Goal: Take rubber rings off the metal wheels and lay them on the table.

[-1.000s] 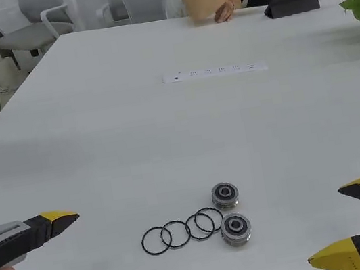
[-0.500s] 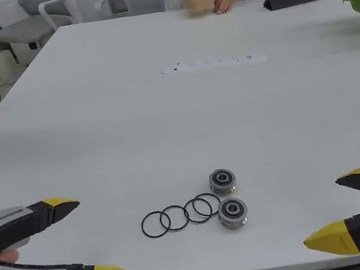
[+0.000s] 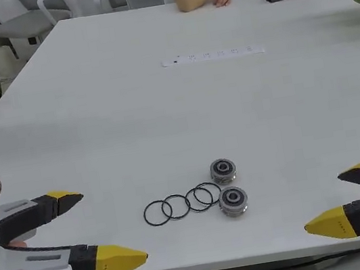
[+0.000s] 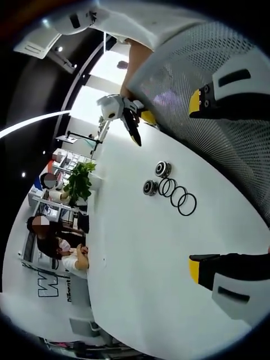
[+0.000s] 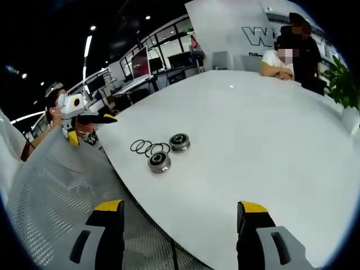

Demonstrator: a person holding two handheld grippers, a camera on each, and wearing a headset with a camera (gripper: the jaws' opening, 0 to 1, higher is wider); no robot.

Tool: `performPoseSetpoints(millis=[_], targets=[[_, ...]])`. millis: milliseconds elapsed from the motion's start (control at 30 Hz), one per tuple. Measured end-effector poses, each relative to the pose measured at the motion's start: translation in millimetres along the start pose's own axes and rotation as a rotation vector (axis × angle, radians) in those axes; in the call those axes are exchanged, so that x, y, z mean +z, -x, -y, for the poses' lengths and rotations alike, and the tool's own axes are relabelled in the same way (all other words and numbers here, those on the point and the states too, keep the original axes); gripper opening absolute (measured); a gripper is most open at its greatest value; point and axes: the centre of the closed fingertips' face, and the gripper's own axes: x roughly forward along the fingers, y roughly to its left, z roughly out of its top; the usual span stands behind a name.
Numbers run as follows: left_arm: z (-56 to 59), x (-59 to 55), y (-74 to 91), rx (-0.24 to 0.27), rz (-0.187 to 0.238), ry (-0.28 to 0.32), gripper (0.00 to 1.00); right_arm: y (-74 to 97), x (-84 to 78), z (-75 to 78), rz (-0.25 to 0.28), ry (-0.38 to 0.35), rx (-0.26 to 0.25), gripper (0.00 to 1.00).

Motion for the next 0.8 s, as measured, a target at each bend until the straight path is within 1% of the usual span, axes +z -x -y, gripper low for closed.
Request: performPoseSetpoints(millis=[100,333,433,533,667,800], targets=[[-1.0,0.2,0.4,0.008,0.003,0.007,0.99,-0.1,0.0,0.4,0.0,-0.004,0.001,0.81],[-3.4,-2.6,-0.2,0.028,-0.013,0.014,0.99,0.0,1.3,-0.9,0.013,-0.018,0.012,0.8],[-3.8,-4.4,-0.5,0.034,-0.02,0.019,0.99,0.1,1.2,-2.2,0.019,-0.036,0.02,0.79],[-4.5,-5.4,-0.3,0.041,-0.018,0.033,0.99,0.3,1.2,-3.8,0.027,-0.051,0.029,0.79],[-3.4,-5.0,0.2,0.043,-0.007,0.045,0.99,0.8,0.0,-4.6,0.027,-0.052,0.03,0.79],[1.2,-10.2,-0.1,0.037,-0.025,0.042,0.99,1.2,-4.3,-7.7,0.018,-0.051,0.037,0.79]])
